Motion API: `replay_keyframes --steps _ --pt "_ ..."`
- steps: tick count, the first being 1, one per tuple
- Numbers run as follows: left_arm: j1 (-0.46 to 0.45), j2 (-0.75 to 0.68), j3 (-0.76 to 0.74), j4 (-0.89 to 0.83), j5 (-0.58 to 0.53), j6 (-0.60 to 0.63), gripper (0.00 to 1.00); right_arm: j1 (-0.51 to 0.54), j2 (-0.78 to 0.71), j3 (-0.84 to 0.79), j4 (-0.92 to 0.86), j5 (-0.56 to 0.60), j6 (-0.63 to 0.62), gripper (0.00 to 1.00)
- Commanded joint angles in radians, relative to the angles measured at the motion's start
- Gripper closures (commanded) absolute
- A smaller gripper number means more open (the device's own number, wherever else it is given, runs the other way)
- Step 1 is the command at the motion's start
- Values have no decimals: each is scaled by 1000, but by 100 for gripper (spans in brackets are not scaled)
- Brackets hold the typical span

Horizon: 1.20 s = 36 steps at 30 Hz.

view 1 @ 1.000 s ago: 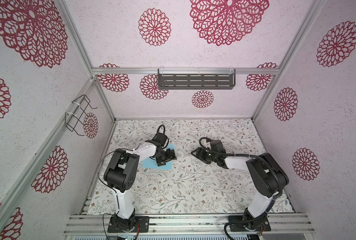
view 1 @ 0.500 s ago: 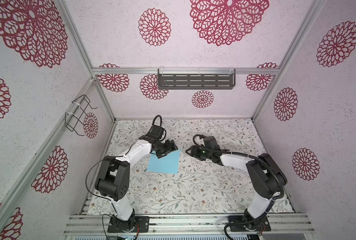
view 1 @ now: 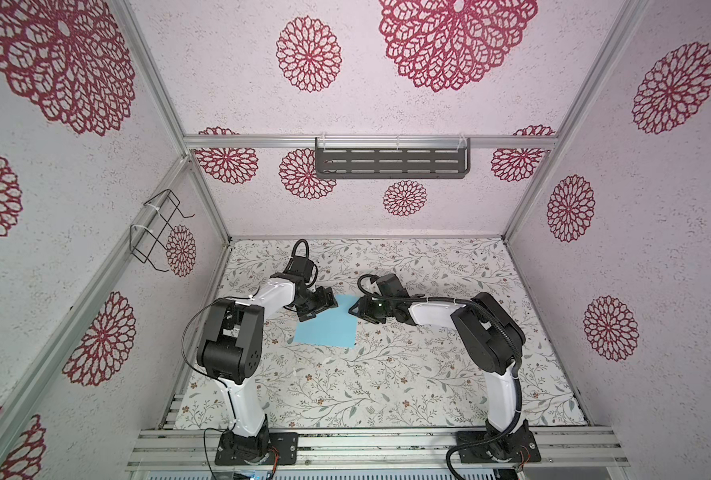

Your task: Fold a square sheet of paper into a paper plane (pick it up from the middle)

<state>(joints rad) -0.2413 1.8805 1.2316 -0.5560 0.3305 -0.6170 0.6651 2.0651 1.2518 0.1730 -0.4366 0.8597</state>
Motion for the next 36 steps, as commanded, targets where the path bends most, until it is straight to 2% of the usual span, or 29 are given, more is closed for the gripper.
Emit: replay_keyframes --steps 1,8,23,31,36 --pt "5 10 -14 42 15 10 12 7 12 38 -22 -21 5 59" --pt "20 21 -64 70 25 -6 11 8 50 55 -41 -35 -2 60" --pt "76 36 -153 197 157 -53 13 14 147 121 -19 -90 -24 61" --pt "82 37 -156 203 170 -50 19 32 205 191 6 -124 -64 61" --pt "85 36 -147 199 182 -51 30 39 217 205 48 -137 -63 61"
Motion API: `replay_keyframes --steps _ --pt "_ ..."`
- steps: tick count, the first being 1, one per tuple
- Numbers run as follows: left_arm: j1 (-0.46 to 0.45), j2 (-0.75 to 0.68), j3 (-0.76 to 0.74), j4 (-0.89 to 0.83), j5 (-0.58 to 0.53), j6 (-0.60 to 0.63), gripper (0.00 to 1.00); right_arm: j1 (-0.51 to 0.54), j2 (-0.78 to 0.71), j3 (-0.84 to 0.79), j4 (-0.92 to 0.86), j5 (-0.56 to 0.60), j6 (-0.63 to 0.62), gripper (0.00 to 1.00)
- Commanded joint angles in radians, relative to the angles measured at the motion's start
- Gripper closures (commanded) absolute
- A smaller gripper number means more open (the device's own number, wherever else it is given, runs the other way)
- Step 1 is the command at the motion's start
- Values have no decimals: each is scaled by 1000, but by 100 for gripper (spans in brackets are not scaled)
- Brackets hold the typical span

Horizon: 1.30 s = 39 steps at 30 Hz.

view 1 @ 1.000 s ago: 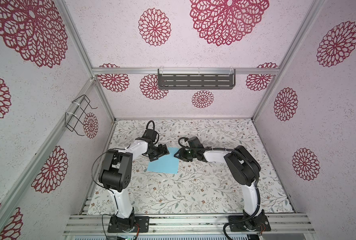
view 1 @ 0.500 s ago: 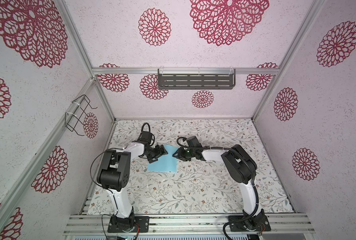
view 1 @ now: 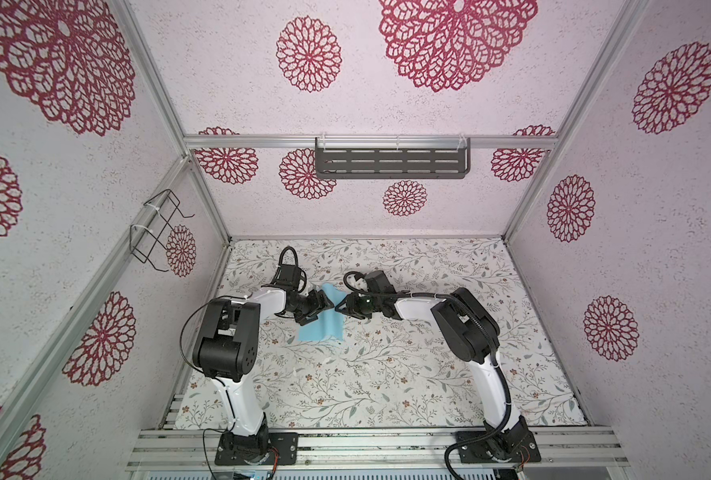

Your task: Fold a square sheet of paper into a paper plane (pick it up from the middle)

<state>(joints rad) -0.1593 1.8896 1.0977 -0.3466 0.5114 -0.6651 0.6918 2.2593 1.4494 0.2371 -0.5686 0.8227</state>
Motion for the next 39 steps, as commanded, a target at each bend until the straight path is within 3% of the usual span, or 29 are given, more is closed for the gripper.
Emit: replay_keyframes --steps 1,10,15,20,26,29,39 --pt "3 23 -10 -12 2 -2 34 12 18 5 -10 -4 -26 61" --pt "4 -28 -10 9 12 10 69 -12 -109 -85 64 -2 -27 58" --pt "4 -40 -7 7 23 23 78 -44 -204 -160 95 8 -23 56" --pt "2 -96 -21 39 100 -12 81 -81 -287 -250 139 4 -5 51" --pt "-14 -199 -74 111 215 -104 80 -120 -374 -362 235 -44 45 28" --pt "-28 -229 -105 161 259 -148 79 -121 -399 -389 279 -81 76 22" --pt "-43 -156 -129 205 257 -174 79 -102 -313 -422 431 -167 204 24"
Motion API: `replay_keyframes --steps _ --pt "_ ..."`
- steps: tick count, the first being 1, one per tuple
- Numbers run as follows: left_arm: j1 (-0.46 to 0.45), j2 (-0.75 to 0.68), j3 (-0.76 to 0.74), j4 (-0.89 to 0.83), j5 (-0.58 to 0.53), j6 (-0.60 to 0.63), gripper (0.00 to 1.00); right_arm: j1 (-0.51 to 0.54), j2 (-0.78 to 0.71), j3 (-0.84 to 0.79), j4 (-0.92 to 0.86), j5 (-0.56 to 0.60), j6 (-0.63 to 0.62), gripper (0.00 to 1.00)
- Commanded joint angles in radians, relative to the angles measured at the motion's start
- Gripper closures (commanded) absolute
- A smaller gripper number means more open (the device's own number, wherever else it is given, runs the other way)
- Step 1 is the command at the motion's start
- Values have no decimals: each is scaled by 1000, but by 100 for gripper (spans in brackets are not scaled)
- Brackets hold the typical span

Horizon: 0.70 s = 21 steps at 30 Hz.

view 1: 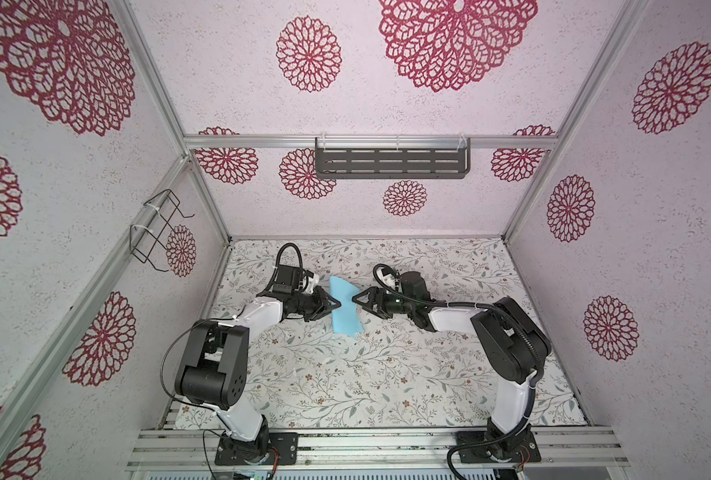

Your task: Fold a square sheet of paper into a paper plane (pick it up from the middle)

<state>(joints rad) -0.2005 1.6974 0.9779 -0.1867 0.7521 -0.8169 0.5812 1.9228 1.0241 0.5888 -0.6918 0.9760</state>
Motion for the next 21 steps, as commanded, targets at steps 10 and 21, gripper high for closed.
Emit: replay_keyframes --steps 10,21 --pt "-2 89 -15 66 13 -28 77 29 104 -19 195 -84 180 29" --pt "-2 114 -4 49 10 -16 77 41 138 -36 388 -127 326 35"
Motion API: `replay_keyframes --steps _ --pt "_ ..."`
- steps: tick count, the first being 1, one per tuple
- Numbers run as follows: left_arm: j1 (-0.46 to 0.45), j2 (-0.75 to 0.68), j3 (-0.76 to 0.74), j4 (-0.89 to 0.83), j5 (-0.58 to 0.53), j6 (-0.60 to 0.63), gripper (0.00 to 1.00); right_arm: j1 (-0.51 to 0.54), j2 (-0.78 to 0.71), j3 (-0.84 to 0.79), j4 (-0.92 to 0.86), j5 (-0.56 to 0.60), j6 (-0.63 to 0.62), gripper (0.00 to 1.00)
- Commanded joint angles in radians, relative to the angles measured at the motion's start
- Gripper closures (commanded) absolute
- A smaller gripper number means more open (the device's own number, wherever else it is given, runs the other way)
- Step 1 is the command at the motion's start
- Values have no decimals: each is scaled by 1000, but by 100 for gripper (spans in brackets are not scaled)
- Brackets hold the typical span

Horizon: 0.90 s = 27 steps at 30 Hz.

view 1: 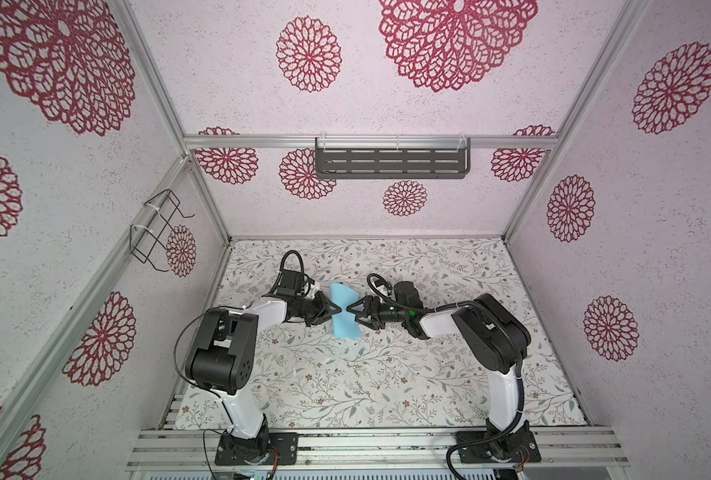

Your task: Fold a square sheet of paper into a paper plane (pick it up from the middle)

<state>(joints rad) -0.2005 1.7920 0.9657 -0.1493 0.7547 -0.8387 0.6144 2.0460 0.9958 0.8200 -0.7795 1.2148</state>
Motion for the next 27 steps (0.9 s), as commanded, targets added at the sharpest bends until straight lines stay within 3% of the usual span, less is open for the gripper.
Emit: replay_keyframes --steps 1,10,22,27 --pt "-2 20 8 8 5 7 77 8 20 -10 181 -37 104 38" --pt "-3 37 21 -38 -11 32 77 7 20 -7 136 9 55 62" --pt "-4 18 19 -12 10 20 75 8 60 0 107 27 94 59" --pt "-3 21 18 -3 12 14 74 8 53 3 121 22 95 74"
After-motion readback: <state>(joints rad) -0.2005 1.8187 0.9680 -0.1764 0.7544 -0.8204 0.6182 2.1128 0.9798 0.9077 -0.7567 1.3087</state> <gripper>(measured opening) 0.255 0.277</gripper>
